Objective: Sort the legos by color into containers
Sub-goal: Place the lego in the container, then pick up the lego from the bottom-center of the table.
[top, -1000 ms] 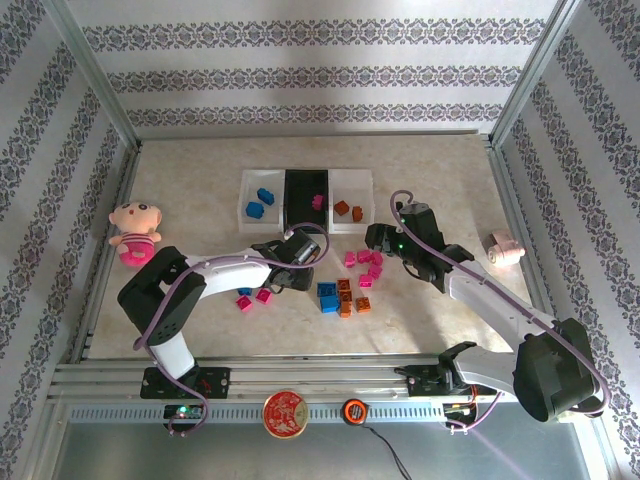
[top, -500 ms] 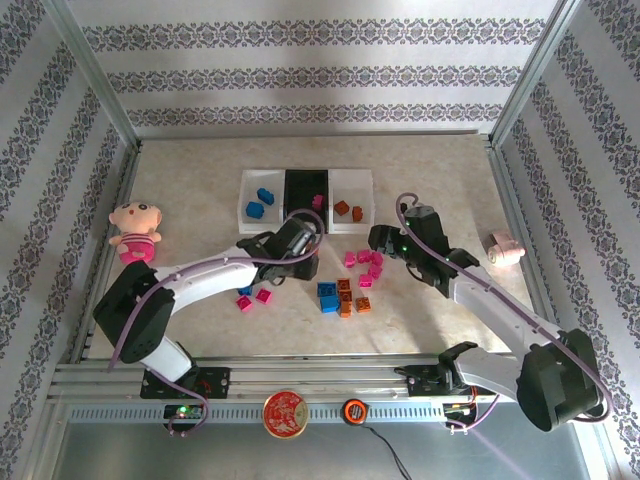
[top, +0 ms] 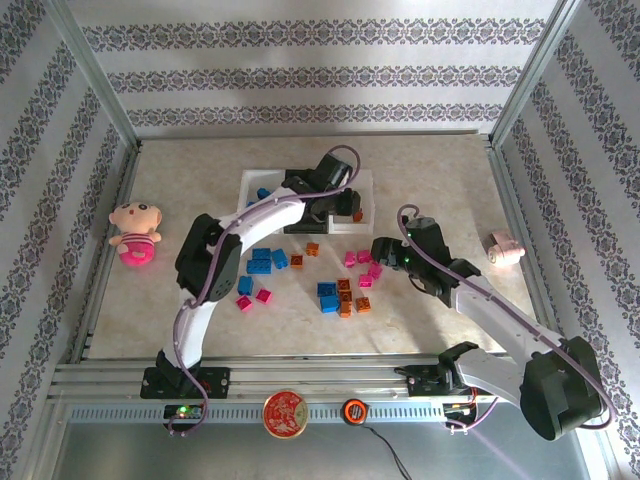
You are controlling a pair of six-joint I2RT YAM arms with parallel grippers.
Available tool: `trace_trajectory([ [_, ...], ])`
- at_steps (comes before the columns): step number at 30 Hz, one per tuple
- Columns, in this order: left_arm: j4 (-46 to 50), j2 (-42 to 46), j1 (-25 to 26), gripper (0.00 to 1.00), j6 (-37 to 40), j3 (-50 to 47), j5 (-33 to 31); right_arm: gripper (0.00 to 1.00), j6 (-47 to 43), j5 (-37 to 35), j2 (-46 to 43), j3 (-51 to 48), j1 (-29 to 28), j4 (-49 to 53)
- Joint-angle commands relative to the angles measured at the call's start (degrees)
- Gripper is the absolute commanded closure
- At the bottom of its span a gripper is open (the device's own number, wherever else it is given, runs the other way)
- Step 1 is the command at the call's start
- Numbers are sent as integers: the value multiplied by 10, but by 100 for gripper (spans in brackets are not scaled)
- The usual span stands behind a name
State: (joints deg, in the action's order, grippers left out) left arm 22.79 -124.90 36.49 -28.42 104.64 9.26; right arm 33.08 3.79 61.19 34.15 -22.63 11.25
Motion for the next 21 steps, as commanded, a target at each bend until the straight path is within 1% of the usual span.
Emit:
trace_trajectory([
  [1, 54, -33, -6, 71, 13, 75, 14, 35, 6, 17, -20, -20, -5, -2],
  [3, 65, -60, -10, 69, 9, 116, 20, 34, 8, 19, -29, -30, -10, -1],
  [6, 81, -91, -11, 61, -1, 170, 27, 34, 12, 23, -38, -40, -19, 3],
  [10, 79, -105, -12, 46, -16, 211, 43, 33, 16, 28, -38, -48, -39, 8],
  [12, 74, -99, -11, 37, -21, 215, 47, 33, 17, 29, -35, -48, -54, 13],
  [14, 73, -82, -11, 32, -21, 212, 52, 33, 17, 30, -32, -45, -74, 17],
  [16, 58, -50, -11, 30, -22, 181, 64, 33, 15, 31, -30, -40, -101, 24],
  [17, 38, -25, -11, 29, -26, 150, 68, 33, 12, 27, -28, -35, -116, 31],
  [19, -10, 35, -12, 27, -36, 73, 78, 34, 7, 18, -26, -27, -144, 51],
  [21, -60, 106, -15, 26, -48, -22, 86, 34, 11, -8, -25, -18, -173, 84],
])
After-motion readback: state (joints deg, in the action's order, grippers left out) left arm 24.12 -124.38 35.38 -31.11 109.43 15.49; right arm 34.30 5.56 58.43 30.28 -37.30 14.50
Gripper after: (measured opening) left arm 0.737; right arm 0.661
